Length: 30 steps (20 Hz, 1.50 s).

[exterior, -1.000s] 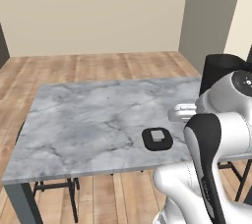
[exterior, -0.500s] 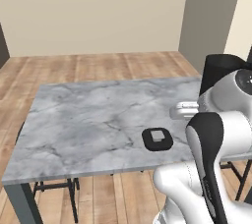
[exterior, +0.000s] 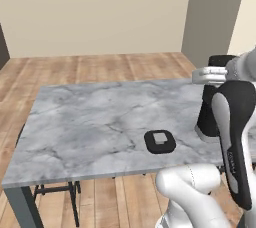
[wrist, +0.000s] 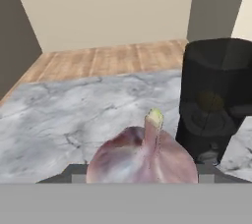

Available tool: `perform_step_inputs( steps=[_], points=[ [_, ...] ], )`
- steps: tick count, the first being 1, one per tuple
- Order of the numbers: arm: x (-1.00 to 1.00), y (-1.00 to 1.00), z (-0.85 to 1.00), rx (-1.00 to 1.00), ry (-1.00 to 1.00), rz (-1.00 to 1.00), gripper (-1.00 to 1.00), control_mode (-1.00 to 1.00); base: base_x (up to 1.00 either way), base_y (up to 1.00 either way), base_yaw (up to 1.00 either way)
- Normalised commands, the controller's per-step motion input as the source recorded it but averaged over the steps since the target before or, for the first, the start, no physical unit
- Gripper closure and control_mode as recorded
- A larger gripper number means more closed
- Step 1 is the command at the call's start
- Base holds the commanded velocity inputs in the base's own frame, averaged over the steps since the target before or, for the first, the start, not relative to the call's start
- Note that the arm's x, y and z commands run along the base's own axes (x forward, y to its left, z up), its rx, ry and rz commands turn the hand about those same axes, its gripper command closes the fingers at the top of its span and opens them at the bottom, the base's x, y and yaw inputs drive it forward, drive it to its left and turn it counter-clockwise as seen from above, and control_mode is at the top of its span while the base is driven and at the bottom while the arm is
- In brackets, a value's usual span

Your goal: Grab the lemon and garlic from the fridge, place them in the blender, close the lid, and turn on the blender to create a marinade.

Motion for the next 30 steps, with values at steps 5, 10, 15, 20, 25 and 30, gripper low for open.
perform_step_inputs(
  steps=[5,10,15,20,25,30],
  points=[
    [0.28,-0.80,0.15,0.00,-0.03,-0.03,1.00,-1.00,0.00,0.00,0.00],
    [0.60,-0.53,0.43,0.00,0.00,0.00,1.00,-1.00,0.00,0.00,0.00],
    [0.70,-0.41,0.09,0.00,0.14,0.00,1.00,-1.00,0.00,0.00,0.00],
    [0.46,-0.65,-0.14,0.00,0.19,0.00,1.00,-1.00,0.00,0.00,0.00],
    [0.40,-0.56,-0.41,0.00,0.24,0.00,1.00,-1.00,0.00,0.00,0.00],
    [0.58,-0.23,-0.54,0.00,0.27,0.00,1.00,-1.00,0.00,0.00,0.00]
  ],
)
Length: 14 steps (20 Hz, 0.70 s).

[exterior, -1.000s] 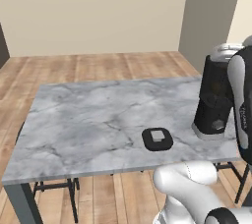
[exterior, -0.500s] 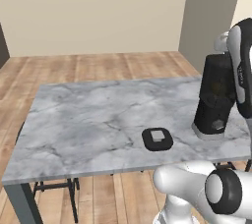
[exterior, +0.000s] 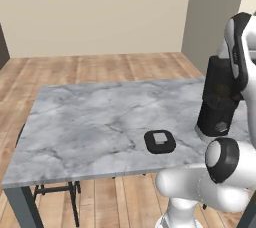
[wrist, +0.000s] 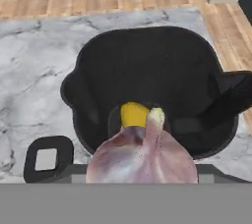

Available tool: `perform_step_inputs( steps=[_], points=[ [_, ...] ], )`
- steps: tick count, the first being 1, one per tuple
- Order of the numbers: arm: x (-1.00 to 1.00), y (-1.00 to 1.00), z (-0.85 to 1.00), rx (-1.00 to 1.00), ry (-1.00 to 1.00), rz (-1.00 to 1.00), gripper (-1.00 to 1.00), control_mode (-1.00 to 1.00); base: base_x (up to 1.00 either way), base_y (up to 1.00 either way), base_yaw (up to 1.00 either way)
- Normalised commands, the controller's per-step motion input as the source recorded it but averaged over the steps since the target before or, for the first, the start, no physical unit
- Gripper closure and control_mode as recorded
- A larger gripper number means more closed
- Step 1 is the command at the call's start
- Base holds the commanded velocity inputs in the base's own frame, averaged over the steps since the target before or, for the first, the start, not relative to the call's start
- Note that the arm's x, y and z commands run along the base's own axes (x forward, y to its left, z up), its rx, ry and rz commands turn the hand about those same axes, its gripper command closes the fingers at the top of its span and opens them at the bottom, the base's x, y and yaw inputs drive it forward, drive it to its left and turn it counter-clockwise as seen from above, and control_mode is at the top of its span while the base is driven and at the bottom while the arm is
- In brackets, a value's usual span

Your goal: Grab the lemon and garlic from the fridge, place them in the blender, close the lid, and turn on the blender to create a marinade.

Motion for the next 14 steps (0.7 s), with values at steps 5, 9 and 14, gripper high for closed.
perform_step_inputs(
  steps=[5,9,14],
  points=[
    [0.43,-0.16,-0.54,0.00,0.21,0.00,1.00,-1.00,0.00,0.00,0.00],
    [0.01,0.00,-0.71,0.00,0.17,0.00,1.00,-1.00,0.00,0.00,0.00],
    [0.16,0.00,-0.68,-0.01,0.20,0.00,1.00,-1.00,0.00,0.00,0.00]
  ],
)
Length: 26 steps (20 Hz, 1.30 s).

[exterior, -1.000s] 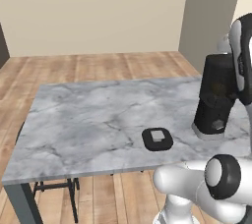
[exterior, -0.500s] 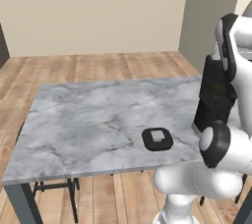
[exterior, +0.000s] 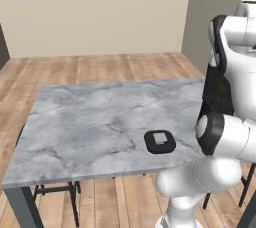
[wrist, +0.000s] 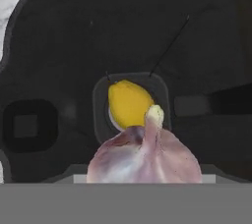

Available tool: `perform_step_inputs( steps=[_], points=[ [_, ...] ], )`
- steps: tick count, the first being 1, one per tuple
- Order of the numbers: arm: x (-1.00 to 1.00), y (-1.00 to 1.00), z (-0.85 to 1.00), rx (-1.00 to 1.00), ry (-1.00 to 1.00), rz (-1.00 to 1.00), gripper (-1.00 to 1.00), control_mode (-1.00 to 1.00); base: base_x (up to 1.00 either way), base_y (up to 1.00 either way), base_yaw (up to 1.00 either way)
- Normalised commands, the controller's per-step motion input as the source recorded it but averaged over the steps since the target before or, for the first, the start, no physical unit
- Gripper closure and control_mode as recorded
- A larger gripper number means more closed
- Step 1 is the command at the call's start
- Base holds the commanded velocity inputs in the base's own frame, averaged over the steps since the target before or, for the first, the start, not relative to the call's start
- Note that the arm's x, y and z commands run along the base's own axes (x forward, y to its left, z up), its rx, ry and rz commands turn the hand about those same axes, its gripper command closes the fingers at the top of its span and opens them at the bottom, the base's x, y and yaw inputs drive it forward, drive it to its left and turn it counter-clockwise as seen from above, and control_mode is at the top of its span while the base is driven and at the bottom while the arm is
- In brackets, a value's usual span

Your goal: Grab the lemon and garlic from the fridge, place them in the blender, close the lid, and turn on the blender to create a marinade.

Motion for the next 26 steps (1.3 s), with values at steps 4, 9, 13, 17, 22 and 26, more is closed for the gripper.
perform_step_inputs(
  steps=[4,9,13,17,22,26],
  points=[
    [0.00,0.18,-0.60,0.00,0.08,0.03,-1.00,-1.00,0.00,0.00,0.00],
    [0.01,0.15,-0.13,0.00,0.00,0.00,-1.00,-1.00,0.00,0.00,0.00],
    [0.02,0.00,0.00,0.00,-0.02,0.00,-1.00,-1.00,0.00,0.00,0.00],
    [0.01,0.00,0.09,0.00,-0.07,0.00,-1.00,-1.00,0.00,0.00,0.00],
    [0.00,0.02,0.58,0.00,-0.22,0.00,-1.00,-1.00,0.00,0.00,0.00],
    [-0.14,0.38,0.96,-0.05,-0.34,0.00,-1.00,-1.00,0.00,0.00,0.00]
  ],
)
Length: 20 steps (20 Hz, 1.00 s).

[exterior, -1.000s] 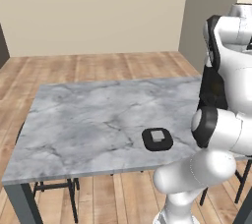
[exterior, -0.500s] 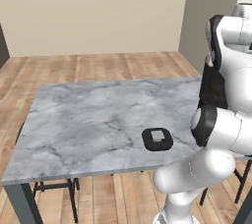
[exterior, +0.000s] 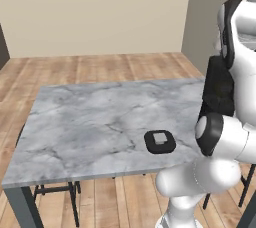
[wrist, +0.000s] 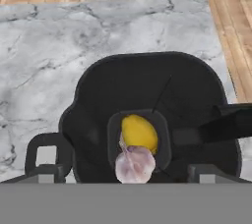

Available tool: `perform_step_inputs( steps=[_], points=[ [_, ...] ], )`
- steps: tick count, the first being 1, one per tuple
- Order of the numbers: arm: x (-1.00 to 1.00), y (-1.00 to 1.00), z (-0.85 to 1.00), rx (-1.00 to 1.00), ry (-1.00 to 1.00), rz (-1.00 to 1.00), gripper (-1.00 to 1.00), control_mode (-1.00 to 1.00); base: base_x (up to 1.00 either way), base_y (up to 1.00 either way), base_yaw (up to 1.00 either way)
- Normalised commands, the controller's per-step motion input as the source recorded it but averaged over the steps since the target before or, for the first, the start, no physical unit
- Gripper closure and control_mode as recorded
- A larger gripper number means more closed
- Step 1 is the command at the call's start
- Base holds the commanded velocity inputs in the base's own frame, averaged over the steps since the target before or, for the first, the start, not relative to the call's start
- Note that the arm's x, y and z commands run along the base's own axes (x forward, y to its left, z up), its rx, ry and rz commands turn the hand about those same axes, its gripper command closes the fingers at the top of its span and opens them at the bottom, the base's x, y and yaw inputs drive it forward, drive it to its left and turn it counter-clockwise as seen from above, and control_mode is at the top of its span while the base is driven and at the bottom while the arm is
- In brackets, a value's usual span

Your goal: Grab the lemon and garlic from the fridge, place them in the blender, close the lid, and turn on the blender to create a marinade.

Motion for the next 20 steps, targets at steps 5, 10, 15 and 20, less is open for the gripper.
perform_step_inputs(
  steps=[5,10,15,20],
  points=[
    [-0.74,0.83,0.37,-0.07,-0.26,0.00,-1.00,-1.00,0.00,0.00,0.00],
    [-1.00,1.00,-0.11,-0.03,-0.06,0.00,-1.00,-1.00,0.00,0.00,0.00],
    [-1.00,0.99,-0.53,0.00,0.00,0.00,-1.00,-1.00,0.00,0.00,0.00],
    [-0.54,0.71,-0.85,0.00,0.00,-0.01,-1.00,-1.00,0.00,0.00,0.00]
  ],
)
